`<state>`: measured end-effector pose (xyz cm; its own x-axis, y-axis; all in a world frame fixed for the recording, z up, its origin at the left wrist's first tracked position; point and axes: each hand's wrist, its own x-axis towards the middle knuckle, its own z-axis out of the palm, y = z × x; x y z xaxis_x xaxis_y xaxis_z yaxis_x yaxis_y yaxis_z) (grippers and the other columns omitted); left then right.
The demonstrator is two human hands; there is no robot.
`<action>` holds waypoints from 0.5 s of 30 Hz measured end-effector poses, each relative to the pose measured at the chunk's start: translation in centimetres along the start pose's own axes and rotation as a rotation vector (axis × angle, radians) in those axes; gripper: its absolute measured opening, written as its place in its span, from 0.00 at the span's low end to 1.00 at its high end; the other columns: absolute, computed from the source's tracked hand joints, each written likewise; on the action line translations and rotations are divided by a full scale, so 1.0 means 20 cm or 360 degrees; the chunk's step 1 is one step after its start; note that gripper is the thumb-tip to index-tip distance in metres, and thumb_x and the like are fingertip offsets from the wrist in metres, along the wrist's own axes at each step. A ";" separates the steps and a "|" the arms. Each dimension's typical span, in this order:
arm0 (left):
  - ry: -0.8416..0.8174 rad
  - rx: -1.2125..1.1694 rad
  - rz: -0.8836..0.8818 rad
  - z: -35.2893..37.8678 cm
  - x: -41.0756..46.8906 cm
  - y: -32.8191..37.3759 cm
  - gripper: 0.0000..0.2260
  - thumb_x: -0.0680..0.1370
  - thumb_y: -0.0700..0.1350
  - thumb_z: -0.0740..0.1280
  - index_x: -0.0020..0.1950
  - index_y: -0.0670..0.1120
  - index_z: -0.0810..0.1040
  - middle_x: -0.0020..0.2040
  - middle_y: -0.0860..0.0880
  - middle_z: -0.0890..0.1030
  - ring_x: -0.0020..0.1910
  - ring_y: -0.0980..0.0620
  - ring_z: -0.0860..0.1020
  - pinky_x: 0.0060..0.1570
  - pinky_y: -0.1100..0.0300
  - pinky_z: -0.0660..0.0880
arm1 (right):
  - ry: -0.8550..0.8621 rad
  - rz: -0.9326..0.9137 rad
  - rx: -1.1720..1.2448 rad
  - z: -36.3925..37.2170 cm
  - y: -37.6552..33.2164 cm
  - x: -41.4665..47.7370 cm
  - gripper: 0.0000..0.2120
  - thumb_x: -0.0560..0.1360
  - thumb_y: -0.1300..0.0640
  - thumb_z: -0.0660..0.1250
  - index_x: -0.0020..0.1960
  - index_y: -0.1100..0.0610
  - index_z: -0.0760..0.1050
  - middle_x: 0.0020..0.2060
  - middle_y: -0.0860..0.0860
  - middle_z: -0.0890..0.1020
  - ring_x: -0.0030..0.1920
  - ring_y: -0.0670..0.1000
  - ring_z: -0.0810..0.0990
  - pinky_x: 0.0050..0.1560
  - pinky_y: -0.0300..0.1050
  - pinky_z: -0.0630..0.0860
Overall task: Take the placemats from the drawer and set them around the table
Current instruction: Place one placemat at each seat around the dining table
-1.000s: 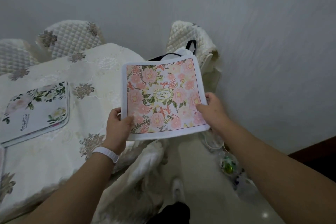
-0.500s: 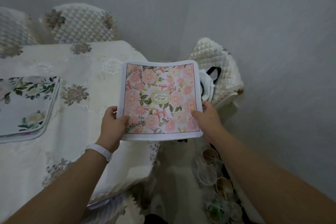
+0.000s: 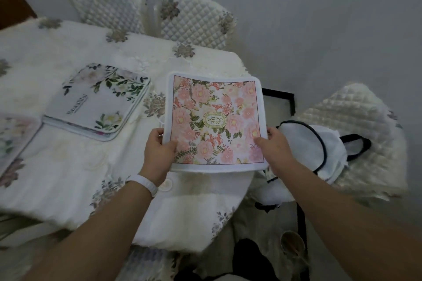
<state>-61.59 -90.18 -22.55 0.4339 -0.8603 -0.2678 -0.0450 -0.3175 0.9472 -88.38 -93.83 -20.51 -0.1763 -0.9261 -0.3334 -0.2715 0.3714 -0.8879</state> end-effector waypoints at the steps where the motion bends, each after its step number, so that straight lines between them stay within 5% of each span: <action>1: 0.0056 0.0010 -0.0026 0.01 0.02 -0.01 0.12 0.77 0.35 0.66 0.47 0.52 0.70 0.44 0.45 0.78 0.37 0.48 0.76 0.38 0.50 0.77 | -0.0051 -0.0011 -0.0027 0.02 -0.01 0.07 0.13 0.79 0.64 0.65 0.61 0.54 0.74 0.46 0.47 0.80 0.43 0.44 0.80 0.35 0.36 0.75; 15: 0.0772 -0.0142 -0.0456 0.39 0.20 -0.13 0.09 0.77 0.35 0.65 0.54 0.45 0.70 0.44 0.45 0.77 0.36 0.49 0.75 0.36 0.54 0.76 | -0.0661 0.0093 -0.0121 0.16 -0.06 0.89 0.08 0.75 0.64 0.66 0.52 0.54 0.76 0.45 0.47 0.81 0.43 0.46 0.79 0.39 0.39 0.72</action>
<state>-66.74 -95.78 -27.48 0.7820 -0.4563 -0.4246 0.2026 -0.4581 0.8655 -88.09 -110.96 -26.31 0.1985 -0.8456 -0.4955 -0.3439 0.4133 -0.8431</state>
